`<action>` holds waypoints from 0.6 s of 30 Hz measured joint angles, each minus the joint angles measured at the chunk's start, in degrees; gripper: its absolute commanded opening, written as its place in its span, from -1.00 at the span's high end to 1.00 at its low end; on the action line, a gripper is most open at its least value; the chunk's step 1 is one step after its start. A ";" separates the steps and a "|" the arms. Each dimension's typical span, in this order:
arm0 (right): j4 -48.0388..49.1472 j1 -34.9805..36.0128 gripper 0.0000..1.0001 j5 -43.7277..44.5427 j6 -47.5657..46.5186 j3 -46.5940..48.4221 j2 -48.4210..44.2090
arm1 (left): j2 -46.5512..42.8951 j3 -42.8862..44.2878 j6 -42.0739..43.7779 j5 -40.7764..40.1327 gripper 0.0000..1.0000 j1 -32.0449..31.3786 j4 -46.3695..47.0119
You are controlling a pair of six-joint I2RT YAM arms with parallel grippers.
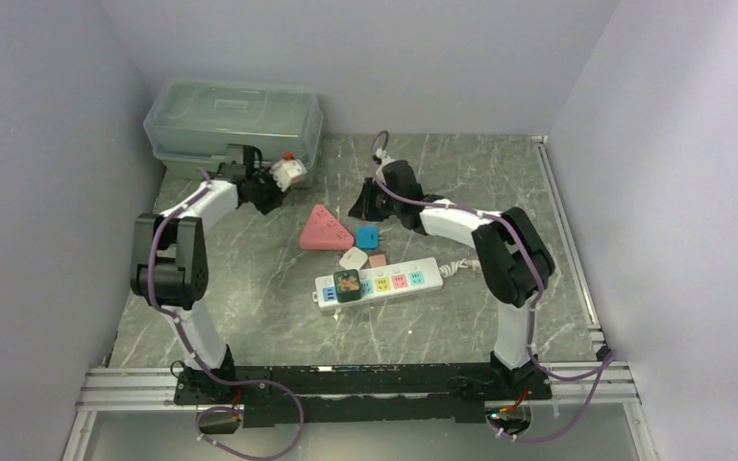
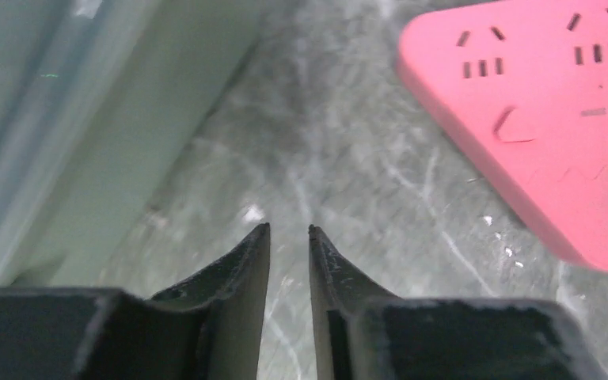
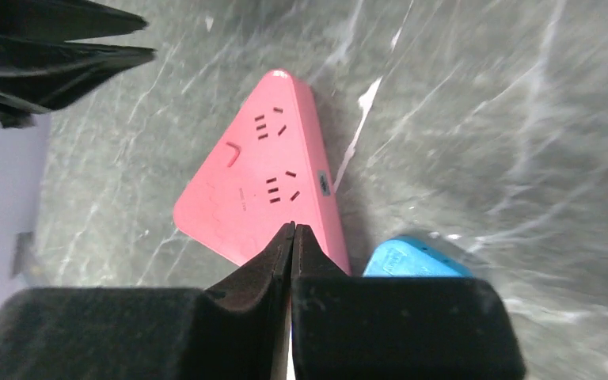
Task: Insert the plug
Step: Pick up the plug from the center of the board.
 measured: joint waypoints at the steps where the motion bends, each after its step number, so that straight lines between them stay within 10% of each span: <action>1: -1.49 0.00 0.90 2.03 -1.88 0.26 -1.60 | -0.92 0.79 -0.70 0.07 0.16 1.20 -0.59; 6: -4.81 0.07 0.01 8.24 -8.33 1.46 -8.35 | -8.07 1.51 -1.86 3.21 -0.19 3.87 -6.21; 18: -4.68 0.15 -0.45 0.70 -7.96 2.49 -2.32 | -8.39 0.59 -3.08 12.68 -0.20 -3.56 -14.27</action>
